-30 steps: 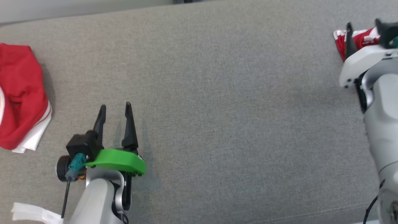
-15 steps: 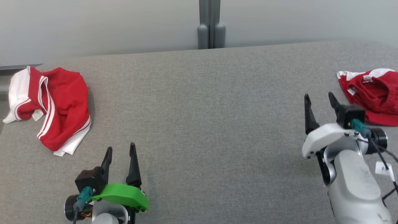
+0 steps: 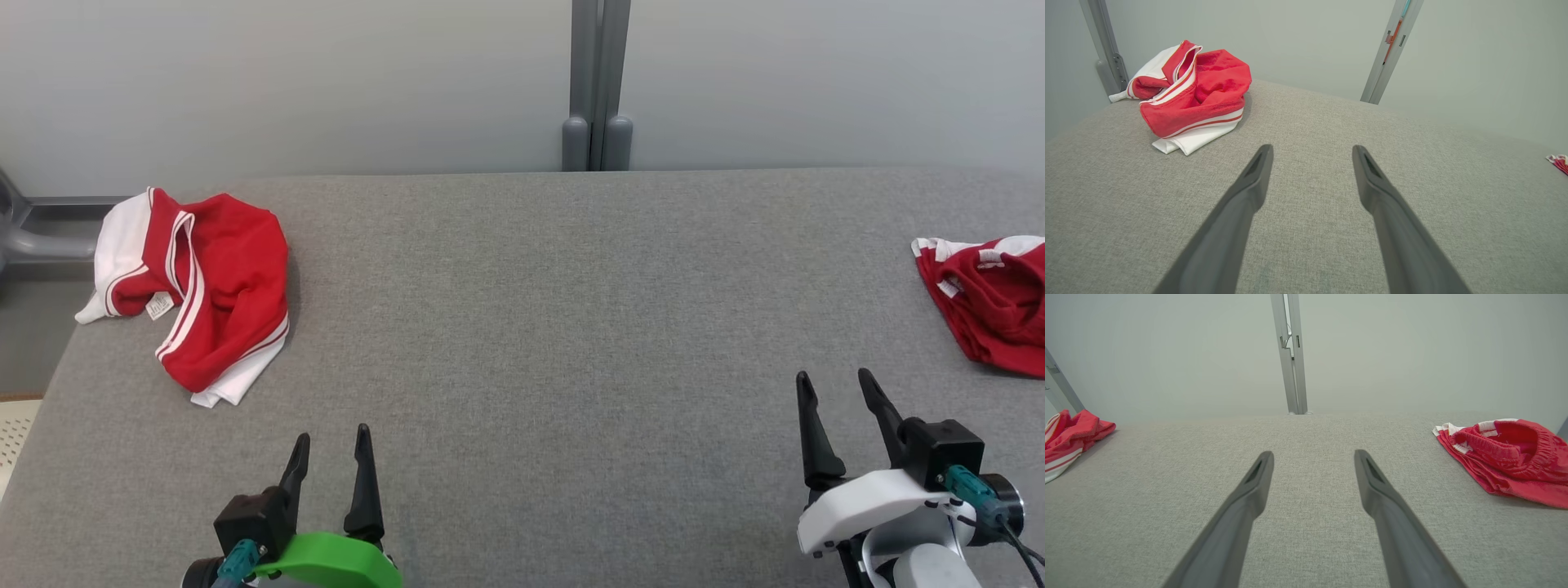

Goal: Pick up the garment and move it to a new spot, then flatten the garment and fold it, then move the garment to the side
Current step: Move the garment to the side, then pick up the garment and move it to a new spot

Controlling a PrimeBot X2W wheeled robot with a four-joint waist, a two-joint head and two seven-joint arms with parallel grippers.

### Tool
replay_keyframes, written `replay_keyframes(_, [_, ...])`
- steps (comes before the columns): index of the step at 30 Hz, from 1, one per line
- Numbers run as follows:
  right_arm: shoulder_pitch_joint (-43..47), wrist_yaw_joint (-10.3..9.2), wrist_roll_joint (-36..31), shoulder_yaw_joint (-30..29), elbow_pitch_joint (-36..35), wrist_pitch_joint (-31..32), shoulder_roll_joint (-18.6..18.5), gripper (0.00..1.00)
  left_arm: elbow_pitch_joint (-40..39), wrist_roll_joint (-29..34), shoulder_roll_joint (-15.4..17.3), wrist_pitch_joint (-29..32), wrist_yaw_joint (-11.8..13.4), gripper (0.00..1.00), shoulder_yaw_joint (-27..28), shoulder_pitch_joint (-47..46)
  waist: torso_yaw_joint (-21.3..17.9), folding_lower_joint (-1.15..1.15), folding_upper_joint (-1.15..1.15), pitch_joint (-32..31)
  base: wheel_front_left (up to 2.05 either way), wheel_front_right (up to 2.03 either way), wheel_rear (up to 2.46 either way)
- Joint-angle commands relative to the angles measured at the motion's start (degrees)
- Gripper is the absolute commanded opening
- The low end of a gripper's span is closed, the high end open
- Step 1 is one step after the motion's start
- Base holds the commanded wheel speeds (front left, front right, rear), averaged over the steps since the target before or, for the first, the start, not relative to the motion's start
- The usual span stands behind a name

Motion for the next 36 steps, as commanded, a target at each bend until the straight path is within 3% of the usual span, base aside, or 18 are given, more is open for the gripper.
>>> replay_keyframes(1, [1.6, -0.1, 0.5, 0.5, -1.3, 0.5, -0.2, 1.0, -0.3, -0.3, 0.0, 0.0, 0.3, 1.0, 0.2, 1.0, -0.1, 0.0, 0.0, -0.1, 0.0, 0.0, 0.0])
replay_keyframes(9, [4.2, -0.1, 2.6, 3.1, -4.3, 2.1, -0.2, 1.0, -0.2, -0.7, 0.0, 0.0, 0.3, 1.0, -0.5, 0.1, -0.5, 0.0, 0.0, -0.4, 0.0, 0.0, 0.0])
replay_keyframes(23, [4.9, -0.1, 1.8, 2.7, -5.7, 3.6, -0.2, 1.0, -0.5, -0.5, 0.0, 0.0, 0.5, 1.0, -0.8, -0.6, 0.2, 0.0, 0.0, -0.1, 0.0, 0.0, 0.0])
replay_keyframes(28, [5.1, -0.1, 2.0, 2.4, -6.4, 3.4, -0.2, 1.0, -0.5, -0.1, 0.0, 0.0, 0.3, 1.0, -0.9, -1.6, 4.1, 0.0, 0.0, 0.0, 0.0, 0.0, 0.0])
replay_keyframes(36, [4.5, -0.1, 3.1, 3.7, -6.3, 2.9, -0.2, 1.0, -0.9, 0.9, 0.2, 0.0, 0.4, 1.0, 0.8, -2.2, 14.8, 0.0, 0.0, 0.4, 0.0, 0.0, 0.0])
